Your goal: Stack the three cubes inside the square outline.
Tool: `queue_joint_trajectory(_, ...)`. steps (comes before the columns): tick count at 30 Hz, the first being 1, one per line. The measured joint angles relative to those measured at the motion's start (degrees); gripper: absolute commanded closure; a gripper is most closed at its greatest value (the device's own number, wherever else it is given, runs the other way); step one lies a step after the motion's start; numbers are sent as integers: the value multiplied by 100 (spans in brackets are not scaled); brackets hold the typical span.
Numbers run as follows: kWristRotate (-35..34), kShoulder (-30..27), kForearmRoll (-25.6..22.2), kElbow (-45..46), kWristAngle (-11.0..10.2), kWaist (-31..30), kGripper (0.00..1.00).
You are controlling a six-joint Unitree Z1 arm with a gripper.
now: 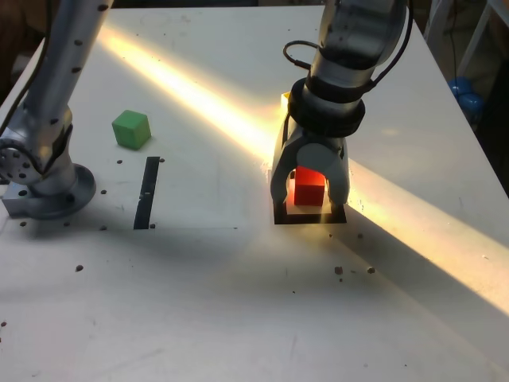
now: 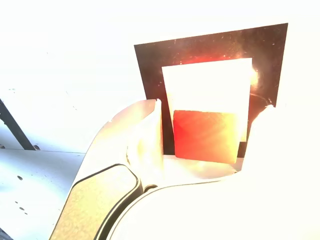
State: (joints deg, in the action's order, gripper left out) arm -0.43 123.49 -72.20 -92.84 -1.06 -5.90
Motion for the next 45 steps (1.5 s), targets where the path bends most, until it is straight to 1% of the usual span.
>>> queue_joint_trajectory(5,-2,-185,-97,7,-84,35,1)
queue_joint_trajectory(9,-31,-428,-244,12,-186,242,1)
queue_joint_trajectory(16,-13,-569,-388,17,-332,953,1)
queue_joint_trajectory(21,156,-569,-392,-46,-415,1573,1)
queue_joint_trajectory(26,403,-539,-394,-179,-428,2170,1)
queue_joint_trajectory(29,485,-441,-417,-271,-423,2312,1)
queue_joint_trajectory(32,594,-266,-440,-459,-401,2580,2)
queue_joint_trajectory(37,752,56,-479,-679,-319,2824,7)
queue_joint_trajectory(40,819,258,-494,-843,-279,2962,11)
queue_joint_trajectory(43,860,436,-550,-1007,-243,3025,19)
queue_joint_trajectory(45,875,509,-584,-1076,-227,3045,29)
